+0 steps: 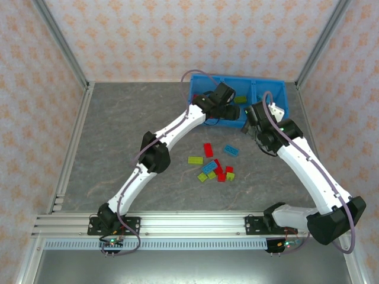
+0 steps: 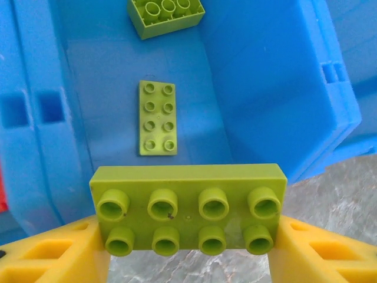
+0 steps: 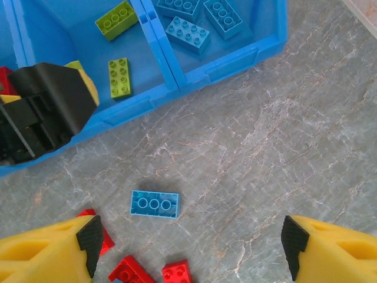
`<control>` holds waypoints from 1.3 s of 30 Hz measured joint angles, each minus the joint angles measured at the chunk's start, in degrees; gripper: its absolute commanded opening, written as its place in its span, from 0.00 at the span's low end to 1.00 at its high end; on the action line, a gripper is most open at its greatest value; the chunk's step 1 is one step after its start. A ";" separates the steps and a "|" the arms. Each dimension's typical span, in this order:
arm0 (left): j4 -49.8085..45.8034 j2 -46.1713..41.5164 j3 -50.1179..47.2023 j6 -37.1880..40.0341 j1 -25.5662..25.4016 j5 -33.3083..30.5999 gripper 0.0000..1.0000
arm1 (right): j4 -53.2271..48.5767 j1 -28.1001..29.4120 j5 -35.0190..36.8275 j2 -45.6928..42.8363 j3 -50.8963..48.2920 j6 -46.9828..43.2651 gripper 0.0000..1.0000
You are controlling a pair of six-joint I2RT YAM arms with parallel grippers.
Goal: Sort the legos into containers by color
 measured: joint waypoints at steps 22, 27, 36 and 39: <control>0.68 -10.60 -5.38 0.70 -0.87 -5.79 0.88 | 1.51 -1.97 -5.29 -4.66 -4.37 -7.52 0.84; 2.32 -34.14 -23.82 8.33 -0.85 -8.26 0.88 | 3.91 -1.97 -12.20 -1.51 -7.39 -7.02 0.84; 6.82 -68.67 -55.47 20.90 -0.42 -10.84 0.97 | 11.15 -1.97 -21.70 16.59 -9.68 4.37 0.95; 6.36 -74.69 -64.13 25.35 -0.31 -10.16 1.00 | 13.68 -1.97 -21.97 22.40 -9.81 6.86 0.97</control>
